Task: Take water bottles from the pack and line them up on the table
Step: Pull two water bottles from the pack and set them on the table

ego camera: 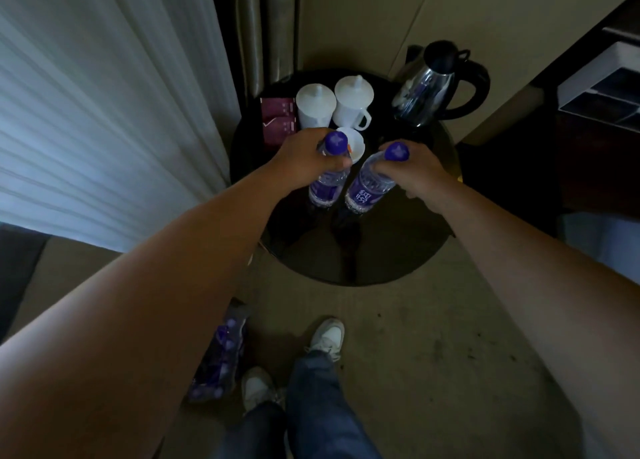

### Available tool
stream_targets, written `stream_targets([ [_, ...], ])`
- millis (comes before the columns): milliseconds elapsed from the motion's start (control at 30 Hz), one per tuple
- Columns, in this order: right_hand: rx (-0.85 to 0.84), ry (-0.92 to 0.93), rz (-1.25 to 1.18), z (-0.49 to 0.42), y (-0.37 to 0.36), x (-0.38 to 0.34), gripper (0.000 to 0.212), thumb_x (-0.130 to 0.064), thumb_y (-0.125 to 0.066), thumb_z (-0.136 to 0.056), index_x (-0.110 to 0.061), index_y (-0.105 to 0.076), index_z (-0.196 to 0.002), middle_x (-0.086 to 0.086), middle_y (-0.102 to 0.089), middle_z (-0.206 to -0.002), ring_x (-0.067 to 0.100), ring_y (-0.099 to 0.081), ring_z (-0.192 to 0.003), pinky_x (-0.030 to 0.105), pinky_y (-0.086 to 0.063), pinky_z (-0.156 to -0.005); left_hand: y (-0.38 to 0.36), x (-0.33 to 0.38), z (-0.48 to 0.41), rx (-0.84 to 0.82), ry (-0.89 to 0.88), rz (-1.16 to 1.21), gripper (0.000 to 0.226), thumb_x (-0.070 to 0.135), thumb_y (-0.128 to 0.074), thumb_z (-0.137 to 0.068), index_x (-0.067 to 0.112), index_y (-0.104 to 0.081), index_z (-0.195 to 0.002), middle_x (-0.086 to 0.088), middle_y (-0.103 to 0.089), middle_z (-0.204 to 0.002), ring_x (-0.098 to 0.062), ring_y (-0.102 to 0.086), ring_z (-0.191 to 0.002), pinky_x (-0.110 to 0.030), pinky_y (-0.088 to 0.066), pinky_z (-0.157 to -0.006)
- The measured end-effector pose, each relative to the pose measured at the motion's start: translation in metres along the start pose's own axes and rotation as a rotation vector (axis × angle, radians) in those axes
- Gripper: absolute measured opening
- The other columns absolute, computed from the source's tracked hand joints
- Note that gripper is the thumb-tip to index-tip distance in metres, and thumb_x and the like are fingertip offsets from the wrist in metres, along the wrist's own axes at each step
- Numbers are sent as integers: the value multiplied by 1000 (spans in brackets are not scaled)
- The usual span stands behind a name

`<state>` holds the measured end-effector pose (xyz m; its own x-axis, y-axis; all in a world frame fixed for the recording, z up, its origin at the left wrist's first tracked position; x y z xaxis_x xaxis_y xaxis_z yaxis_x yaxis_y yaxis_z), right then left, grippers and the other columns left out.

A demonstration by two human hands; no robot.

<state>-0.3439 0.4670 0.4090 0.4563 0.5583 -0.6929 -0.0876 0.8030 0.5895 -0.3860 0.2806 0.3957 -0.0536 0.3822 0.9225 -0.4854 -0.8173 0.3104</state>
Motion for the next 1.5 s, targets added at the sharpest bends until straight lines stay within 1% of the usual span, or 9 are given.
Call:
stream_targets([
  [167, 42, -70, -43, 0, -7, 7, 25, -31, -64, -73, -29, -60, -98, -4, -56, -86, 11, -50, -70, 23, -37, -51, -3, -5, -4, -142, 74, 38, 39, 25, -72, -78, 23, -54, -113, 4, -62, -110, -8, -59, -100, -29, -49, -85],
  [367, 79, 58, 2, 4, -9, 10, 48, -58, -70, -70, -20, -59, -99, -4, -65, -94, 13, -61, -87, 29, -48, -72, -6, -2, -2, -67, 23, -47, 36, 30, -72, -74, 19, -53, -102, 1, -61, -93, -12, -59, -84, -30, -49, -73],
  [567, 88, 9, -82, 9, -16, 12, 42, -45, -78, -67, -27, -57, -98, -8, -64, -94, 12, -61, -87, 23, -43, -56, 4, 10, 4, 176, -112, -447, 48, 54, -72, -71, 21, -39, -83, 9, -46, -71, -5, -44, -61, -29, -31, -51],
  [733, 29, -48, -67, 6, -13, 13, 55, -34, -81, -66, -26, -54, -114, 2, -54, -123, 21, -54, -106, 29, -47, -64, 2, 12, 5, 0, -71, -375, 58, 47, -79, -67, 17, -55, -111, 5, -55, -101, -10, -55, -85, -27, -43, -68],
  [833, 10, -37, -104, 6, -13, 14, 46, -26, -80, -68, -25, -52, -105, -6, -58, -102, 7, -53, -85, 23, -41, -57, 6, 8, 9, -155, -21, -300, 39, 26, -78, -72, 18, -61, -106, 7, -63, -95, -9, -60, -86, -26, -47, -66],
  [1000, -32, -37, -65, 7, -11, 11, 45, -23, -78, -69, -23, -59, -110, -11, -58, -91, 0, -50, -77, 20, -38, -55, 12, 6, 10, -7, -24, -401, 48, 43, -80, -67, 15, -54, -97, 0, -61, -97, -20, -59, -94, -35, -50, -78],
  [1167, -72, -78, 4, 6, -12, 11, 56, -32, -76, -70, -27, -54, -121, -3, -59, -109, 17, -57, -95, 27, -45, -63, 12, 6, 8, 102, 47, -400, 76, 47, -79, -66, 13, -44, -125, -7, -57, -125, -24, -55, -113, -45, -48, -95],
  [1300, -74, -78, 10, 6, -14, 13, 54, -34, -75, -69, -27, -56, -119, 0, -62, -105, 15, -59, -81, 28, -49, -63, 9, 5, 8, -1, 144, -270, 86, 45, -81, -65, 21, -33, -133, -1, -48, -133, -22, -52, -113, -43, -56, -80],
  [1500, -101, -98, -34, 6, -15, 15, 51, -29, -74, -71, -28, -55, -118, -2, -62, -98, 17, -61, -81, 26, -51, -59, 24, 6, 11, -61, 30, -432, 54, 50, -82, -58, 18, -67, -98, -1, -70, -97, -16, -65, -91, -36, -55, -74],
])
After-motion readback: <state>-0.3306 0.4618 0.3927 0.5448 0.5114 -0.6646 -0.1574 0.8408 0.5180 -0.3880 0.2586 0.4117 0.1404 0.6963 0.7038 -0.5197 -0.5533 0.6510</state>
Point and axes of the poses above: each hand's wrist, its own z-axis away from the middle knuckle, its own y-axis out of the back of the hand, x = y × z, the point moved 5 cm from there along -z, towards the middle knuckle
